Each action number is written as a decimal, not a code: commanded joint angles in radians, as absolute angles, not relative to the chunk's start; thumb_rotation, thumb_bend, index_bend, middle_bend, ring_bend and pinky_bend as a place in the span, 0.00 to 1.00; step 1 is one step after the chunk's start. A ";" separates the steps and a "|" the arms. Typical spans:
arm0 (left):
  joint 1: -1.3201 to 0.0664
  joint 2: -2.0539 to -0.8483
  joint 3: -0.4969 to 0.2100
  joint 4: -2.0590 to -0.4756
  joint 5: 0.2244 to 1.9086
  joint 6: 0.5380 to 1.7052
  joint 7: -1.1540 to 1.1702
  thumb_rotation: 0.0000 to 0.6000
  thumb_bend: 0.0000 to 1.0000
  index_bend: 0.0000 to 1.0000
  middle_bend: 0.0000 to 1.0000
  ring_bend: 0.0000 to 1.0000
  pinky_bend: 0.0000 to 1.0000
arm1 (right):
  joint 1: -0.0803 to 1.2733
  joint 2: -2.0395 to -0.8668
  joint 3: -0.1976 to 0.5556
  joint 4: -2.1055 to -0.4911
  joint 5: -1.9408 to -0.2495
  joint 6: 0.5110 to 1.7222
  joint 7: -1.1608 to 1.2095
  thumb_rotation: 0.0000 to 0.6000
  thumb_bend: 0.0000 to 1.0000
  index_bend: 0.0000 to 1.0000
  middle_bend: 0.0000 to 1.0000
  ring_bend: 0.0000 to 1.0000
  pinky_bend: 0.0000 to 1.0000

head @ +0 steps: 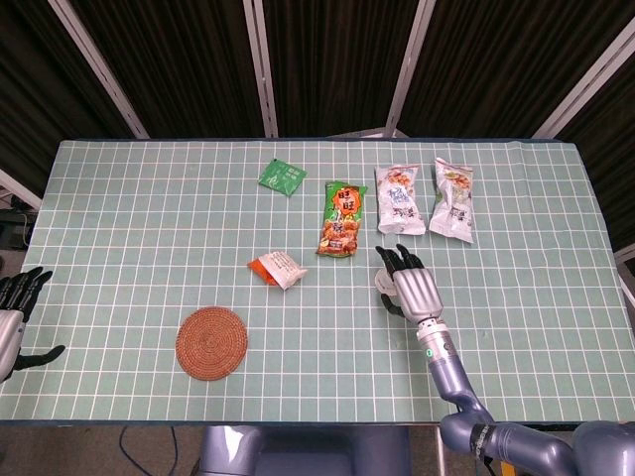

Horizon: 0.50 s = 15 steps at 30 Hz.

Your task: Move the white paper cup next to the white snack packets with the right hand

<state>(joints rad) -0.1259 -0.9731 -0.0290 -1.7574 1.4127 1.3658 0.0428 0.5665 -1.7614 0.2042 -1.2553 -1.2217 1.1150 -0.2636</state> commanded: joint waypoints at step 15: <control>-0.113 -0.967 -0.031 -1.753 1.429 1.402 0.037 1.00 0.00 0.00 0.00 0.00 0.00 | 0.494 -1.567 0.170 -1.452 -1.397 1.297 -0.210 1.00 0.02 0.00 0.00 0.00 0.00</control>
